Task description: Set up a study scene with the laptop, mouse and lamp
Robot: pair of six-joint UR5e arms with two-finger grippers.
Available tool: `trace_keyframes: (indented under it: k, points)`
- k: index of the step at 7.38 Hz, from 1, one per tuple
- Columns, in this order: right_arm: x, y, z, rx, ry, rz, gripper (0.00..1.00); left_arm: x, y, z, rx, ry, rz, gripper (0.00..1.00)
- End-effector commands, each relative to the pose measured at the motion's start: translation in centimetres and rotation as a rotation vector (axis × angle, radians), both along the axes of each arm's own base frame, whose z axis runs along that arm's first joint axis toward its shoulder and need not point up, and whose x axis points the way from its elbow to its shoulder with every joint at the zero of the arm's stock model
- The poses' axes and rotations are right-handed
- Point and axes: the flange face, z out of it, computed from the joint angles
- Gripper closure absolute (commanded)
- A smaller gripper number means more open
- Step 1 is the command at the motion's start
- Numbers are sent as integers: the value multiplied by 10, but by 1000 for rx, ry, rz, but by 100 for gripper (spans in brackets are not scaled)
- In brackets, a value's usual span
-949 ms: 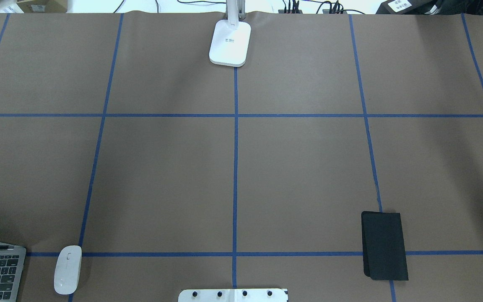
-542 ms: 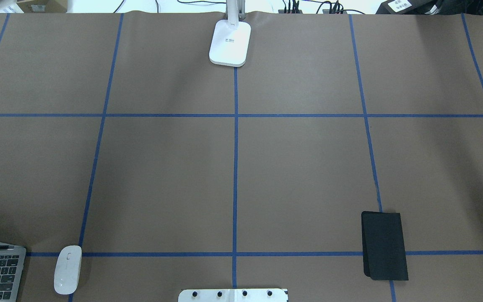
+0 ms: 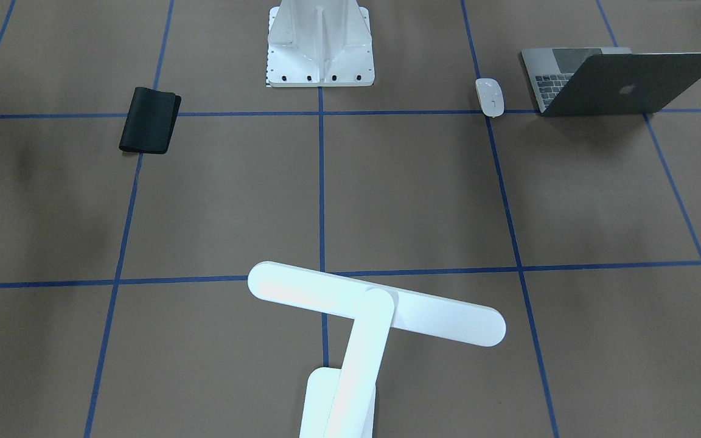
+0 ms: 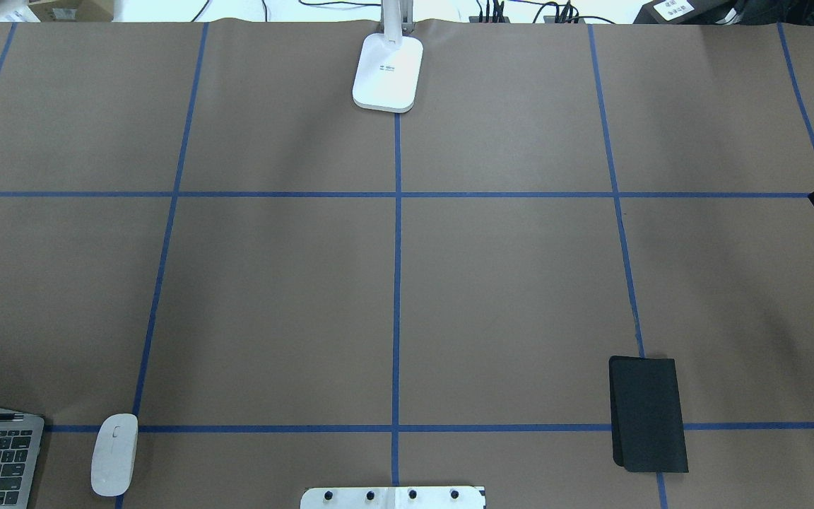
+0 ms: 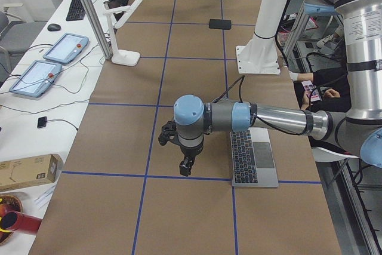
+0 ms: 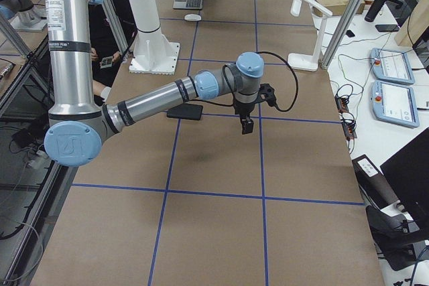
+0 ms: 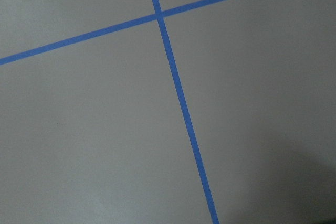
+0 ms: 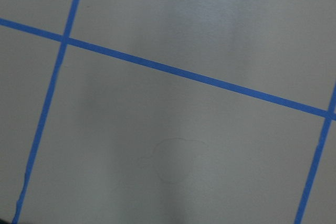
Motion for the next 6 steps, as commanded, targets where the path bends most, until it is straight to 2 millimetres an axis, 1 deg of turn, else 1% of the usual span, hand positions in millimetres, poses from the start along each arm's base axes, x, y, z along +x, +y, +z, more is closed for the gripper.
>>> trace_keyframes:
  k: [1, 2, 3, 4, 5, 6]
  points:
    - [-48, 19, -30, 48, -37, -105, 0, 0, 19, -8, 72, 36, 71, 0]
    - [-55, 19, -31, 34, -36, -93, 0, 1, 36, -12, 102, 37, 104, 0]
    - [-67, 24, -37, 70, -64, -112, 0, 1, 44, -19, 137, 37, 134, 0]
    - [-93, 34, -29, 52, -57, -171, 0, 1, 48, -31, 170, 36, 144, 0]
    - [-118, 42, -30, 64, -53, -222, 0, 4, 55, -43, 148, 64, 146, 0]
    - [-135, 49, -35, 74, -60, -261, 0, 9, 62, -68, 124, 119, 139, 0]
